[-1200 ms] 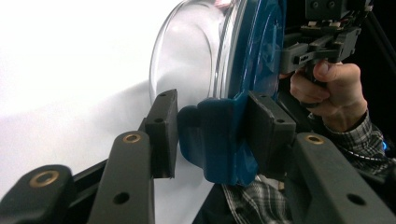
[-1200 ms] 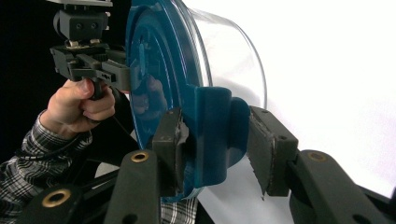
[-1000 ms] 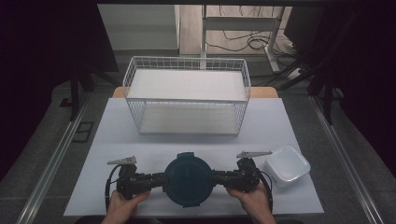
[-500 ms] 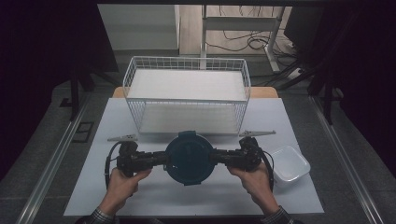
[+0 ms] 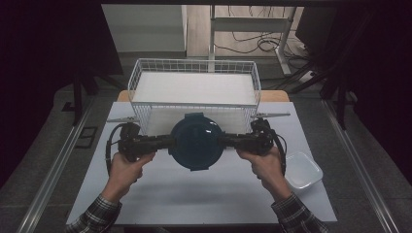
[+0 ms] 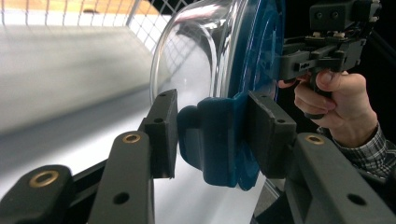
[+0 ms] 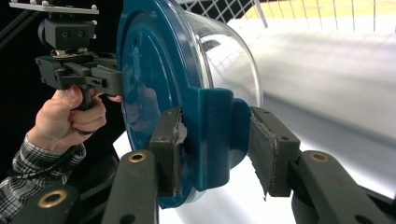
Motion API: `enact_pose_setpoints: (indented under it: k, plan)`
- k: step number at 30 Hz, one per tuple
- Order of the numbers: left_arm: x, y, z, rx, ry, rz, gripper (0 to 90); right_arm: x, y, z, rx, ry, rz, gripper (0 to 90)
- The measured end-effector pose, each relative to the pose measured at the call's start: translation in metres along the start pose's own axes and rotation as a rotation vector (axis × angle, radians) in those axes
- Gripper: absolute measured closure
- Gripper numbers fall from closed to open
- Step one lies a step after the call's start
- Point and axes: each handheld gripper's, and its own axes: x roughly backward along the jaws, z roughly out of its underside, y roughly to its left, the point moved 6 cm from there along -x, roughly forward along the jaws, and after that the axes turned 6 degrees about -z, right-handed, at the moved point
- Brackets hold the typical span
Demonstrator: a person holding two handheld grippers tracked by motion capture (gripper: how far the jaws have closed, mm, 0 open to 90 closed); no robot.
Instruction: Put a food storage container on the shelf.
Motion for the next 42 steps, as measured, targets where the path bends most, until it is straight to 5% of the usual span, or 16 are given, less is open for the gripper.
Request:
enact_pose_setpoints:
  k: [12, 29, 42]
  plan:
    - [0.002, 0.008, -0.047, 0.000, -0.007, 0.006, 56.7, -0.001, -0.001, -0.052, 0.039, -0.026, 0.026, 56.6]
    - [0.002, 0.015, -0.119, -0.038, -0.014, -0.023, 56.5, 0.001, -0.010, -0.113, 0.030, -0.069, 0.039, 56.5]
    - [-0.015, 0.044, -0.157, -0.014, -0.007, -0.019, 56.3, -0.008, -0.033, -0.150, 0.007, -0.074, 0.063, 56.4]
